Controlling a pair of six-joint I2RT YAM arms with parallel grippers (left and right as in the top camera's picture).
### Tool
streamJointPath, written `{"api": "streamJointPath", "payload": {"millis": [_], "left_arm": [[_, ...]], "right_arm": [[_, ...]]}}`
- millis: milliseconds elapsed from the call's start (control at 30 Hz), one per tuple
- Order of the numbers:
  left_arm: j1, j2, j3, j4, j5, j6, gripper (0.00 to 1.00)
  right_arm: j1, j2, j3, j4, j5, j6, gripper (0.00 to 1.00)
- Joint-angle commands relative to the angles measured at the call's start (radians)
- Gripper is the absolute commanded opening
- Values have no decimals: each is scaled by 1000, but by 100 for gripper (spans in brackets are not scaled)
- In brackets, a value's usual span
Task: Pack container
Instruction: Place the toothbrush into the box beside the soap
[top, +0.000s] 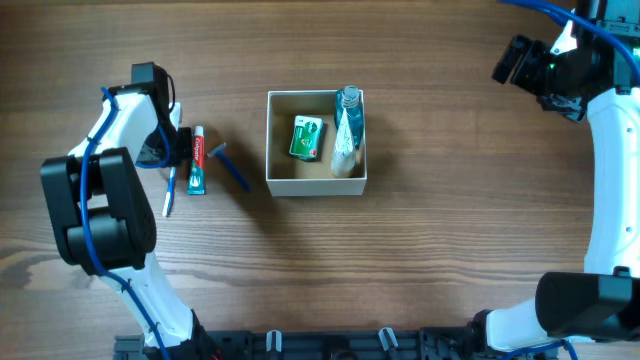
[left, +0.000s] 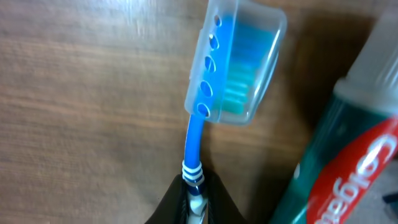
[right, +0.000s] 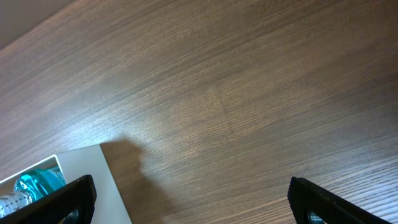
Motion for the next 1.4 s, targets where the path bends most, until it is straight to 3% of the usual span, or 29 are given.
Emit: {"api": "streamJointPath", "payload": {"millis": [0, 200, 333, 467, 633, 900, 1167, 1367], "left_arm": [[3, -93, 4, -14, 9, -32, 4], [-4, -243, 4, -23, 38, -61, 4], [-38, -372, 4, -44, 137, -105, 4], [-140, -512, 4, -40, 256, -177, 4], [-341, -600, 4, 23, 255, -303, 4], [-539, -468, 3, 138, 192, -480, 4], [-566, -220, 3, 261, 196, -537, 4], [-568, -175, 4, 245, 208, -539, 4]], "right_arm": [[1, 1, 15, -1, -8, -2, 100], [1, 1, 15, 0, -8, -2, 100], [1, 1, 15, 0, -8, -2, 100], [1, 1, 15, 0, -8, -2, 100], [1, 1, 15, -1, -8, -2, 100], [1, 1, 15, 0, -8, -2, 100], [1, 1, 15, 0, -8, -2, 100], [1, 1, 15, 0, -8, -2, 100]]}}
